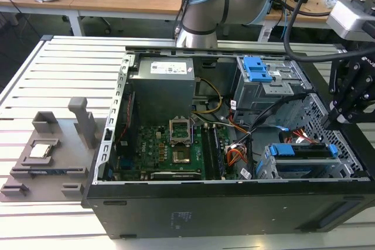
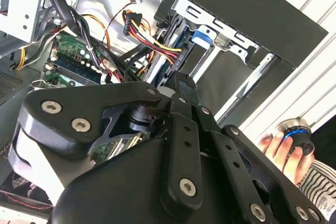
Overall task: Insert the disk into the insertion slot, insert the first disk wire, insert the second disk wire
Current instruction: 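Insert the first disk wire, then insert the second disk wire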
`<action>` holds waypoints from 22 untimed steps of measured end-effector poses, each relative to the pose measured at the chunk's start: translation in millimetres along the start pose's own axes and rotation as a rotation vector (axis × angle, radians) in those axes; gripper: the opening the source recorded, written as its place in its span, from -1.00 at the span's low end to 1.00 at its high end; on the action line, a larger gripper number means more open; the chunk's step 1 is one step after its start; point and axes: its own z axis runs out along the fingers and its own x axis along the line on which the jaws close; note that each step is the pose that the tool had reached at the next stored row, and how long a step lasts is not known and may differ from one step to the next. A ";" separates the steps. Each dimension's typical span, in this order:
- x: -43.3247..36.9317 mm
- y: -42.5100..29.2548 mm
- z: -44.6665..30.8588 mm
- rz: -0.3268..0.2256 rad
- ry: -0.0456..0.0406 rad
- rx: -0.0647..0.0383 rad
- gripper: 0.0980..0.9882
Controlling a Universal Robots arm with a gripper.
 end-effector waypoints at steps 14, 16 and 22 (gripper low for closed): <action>0.0 0.9 -0.3 0.000 0.0002 0.000 -0.98; 0.0 2.9 0.1 0.000 0.0000 0.000 -0.98; 0.3 15.6 2.1 0.000 0.0000 0.000 -0.98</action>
